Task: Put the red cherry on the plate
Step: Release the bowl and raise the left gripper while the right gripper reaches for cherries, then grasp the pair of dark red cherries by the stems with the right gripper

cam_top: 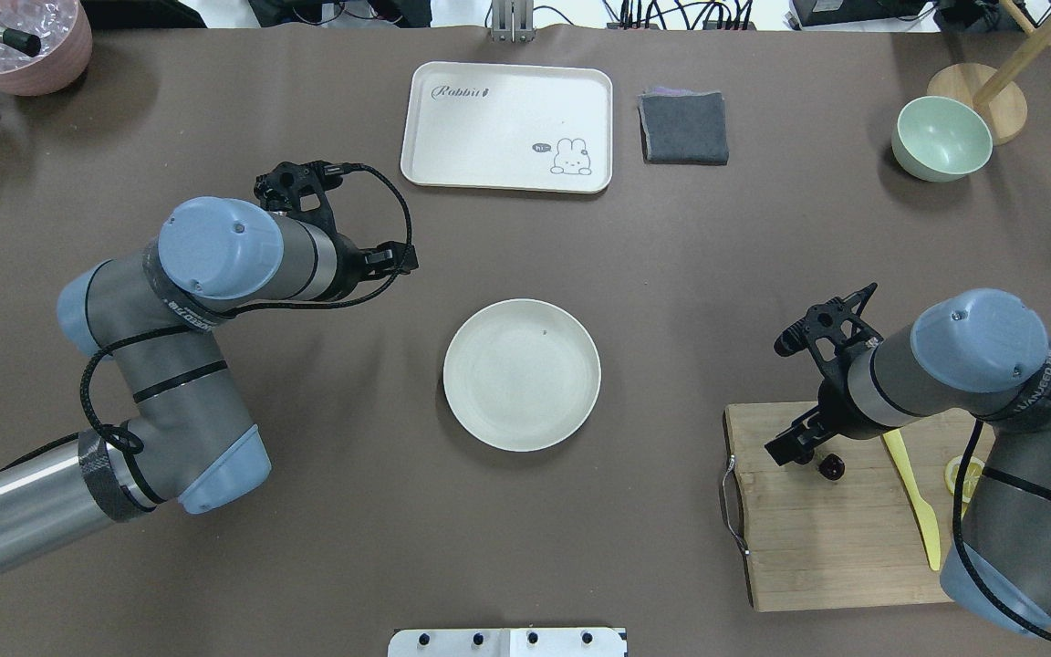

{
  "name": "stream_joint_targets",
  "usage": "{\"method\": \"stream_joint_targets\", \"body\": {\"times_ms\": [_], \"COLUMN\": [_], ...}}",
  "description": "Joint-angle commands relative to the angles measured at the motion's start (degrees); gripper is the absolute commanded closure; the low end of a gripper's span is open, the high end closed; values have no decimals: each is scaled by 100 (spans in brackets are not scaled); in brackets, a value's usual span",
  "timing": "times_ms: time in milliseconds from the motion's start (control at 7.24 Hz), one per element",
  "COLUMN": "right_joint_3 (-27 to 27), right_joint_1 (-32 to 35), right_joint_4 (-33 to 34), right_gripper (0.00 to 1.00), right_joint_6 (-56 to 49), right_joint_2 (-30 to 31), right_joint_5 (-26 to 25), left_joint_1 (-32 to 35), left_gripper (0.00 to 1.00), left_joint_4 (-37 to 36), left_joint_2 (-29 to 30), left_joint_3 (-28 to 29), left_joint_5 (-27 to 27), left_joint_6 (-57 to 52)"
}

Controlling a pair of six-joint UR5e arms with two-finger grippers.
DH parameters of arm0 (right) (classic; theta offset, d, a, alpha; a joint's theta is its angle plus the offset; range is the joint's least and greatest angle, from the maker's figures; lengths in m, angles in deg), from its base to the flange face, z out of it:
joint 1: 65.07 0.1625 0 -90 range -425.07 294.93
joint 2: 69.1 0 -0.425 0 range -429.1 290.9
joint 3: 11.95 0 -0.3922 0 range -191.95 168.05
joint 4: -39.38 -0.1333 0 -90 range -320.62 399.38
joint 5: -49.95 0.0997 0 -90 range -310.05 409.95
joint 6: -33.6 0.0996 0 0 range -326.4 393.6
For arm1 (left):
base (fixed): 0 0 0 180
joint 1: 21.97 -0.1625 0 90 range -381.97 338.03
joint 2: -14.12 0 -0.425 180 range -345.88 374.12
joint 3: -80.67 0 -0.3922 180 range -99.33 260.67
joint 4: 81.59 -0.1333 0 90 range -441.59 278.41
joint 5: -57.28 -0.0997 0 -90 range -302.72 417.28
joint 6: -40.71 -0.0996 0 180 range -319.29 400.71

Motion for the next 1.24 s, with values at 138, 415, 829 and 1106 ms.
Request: {"method": "stream_joint_targets", "body": {"times_ms": [138, 415, 829, 1106], "right_joint_3": [1, -25, -121, -139], "right_joint_1": [-207, -216, -199, -15], "right_joint_4": [0, -9, -9, 9], "right_gripper": [13, 100, 100, 100], "right_joint_6": [35, 150, 176, 203], "right_joint_2": [124, 107, 115, -33], "right_joint_5": [-11, -11, -80, -2], "left_joint_1": [28, 28, 28, 20], "left_gripper": [2, 2, 2, 2], "left_joint_4": [0, 0, 0, 9], "left_joint_2": [-5, -5, -5, -5], "left_joint_3": [-5, -14, -14, -31], "left_joint_5": [-7, -7, -7, -7], "left_joint_6": [0, 0, 0, 0]}}
